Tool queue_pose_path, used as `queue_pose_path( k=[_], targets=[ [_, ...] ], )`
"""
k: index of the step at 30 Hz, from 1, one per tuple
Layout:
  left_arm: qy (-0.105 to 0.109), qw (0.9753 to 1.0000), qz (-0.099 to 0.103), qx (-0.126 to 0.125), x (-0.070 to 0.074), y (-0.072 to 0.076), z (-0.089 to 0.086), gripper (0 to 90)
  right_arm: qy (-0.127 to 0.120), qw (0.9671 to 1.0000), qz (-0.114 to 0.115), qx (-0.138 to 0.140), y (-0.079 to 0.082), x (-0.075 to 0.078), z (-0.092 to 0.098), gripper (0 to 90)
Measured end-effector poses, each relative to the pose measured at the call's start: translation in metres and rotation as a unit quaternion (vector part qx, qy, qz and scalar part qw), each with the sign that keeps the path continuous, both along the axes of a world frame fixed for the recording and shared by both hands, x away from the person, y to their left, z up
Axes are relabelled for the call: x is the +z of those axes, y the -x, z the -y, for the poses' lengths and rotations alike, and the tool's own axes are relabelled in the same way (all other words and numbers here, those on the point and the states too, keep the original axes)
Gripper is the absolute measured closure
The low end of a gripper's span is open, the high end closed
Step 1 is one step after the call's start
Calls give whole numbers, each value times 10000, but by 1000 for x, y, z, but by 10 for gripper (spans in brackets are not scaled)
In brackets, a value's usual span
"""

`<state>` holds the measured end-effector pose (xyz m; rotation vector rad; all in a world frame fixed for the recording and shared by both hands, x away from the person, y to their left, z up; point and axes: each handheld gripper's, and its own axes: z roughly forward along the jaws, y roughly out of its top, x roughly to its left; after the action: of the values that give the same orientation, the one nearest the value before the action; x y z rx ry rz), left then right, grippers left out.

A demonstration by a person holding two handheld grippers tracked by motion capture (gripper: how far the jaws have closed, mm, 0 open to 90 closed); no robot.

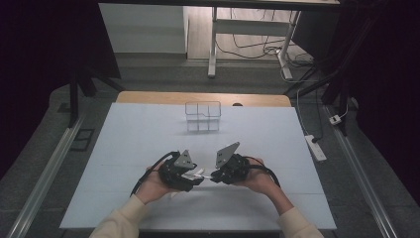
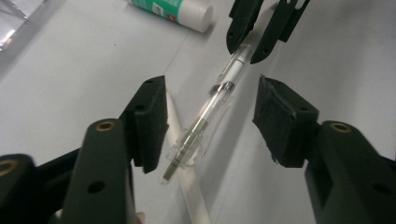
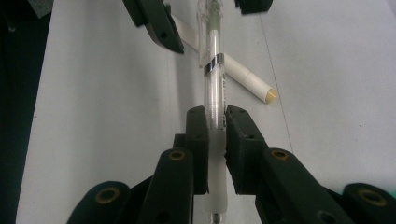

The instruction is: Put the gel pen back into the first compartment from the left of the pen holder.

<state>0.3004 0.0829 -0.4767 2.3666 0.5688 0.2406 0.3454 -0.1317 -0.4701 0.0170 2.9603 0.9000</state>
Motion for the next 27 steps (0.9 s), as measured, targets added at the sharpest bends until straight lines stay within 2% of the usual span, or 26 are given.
queue_pose_path(
  k=[4,14,21,24,27],
  targets=[
    [-127,9998,-93,-87,-3,-2,3,501,-32,10000,-19,-5,0,0,-1,787],
    [-321,9994,-36,-159,-7,-3,7,656,-73,9999,-130,3,0,2,-3,787],
    [-413,9988,96,-242,-7,0,9,678,-80,9999,-152,17,-1,4,-2,787],
    [-534,9980,160,-299,-9,1,11,689,-121,9998,-163,14,-1,5,-2,787],
    [-644,9969,251,-365,-10,3,15,716,-262,9994,-232,-19,-2,7,-1,790]
  ],
)
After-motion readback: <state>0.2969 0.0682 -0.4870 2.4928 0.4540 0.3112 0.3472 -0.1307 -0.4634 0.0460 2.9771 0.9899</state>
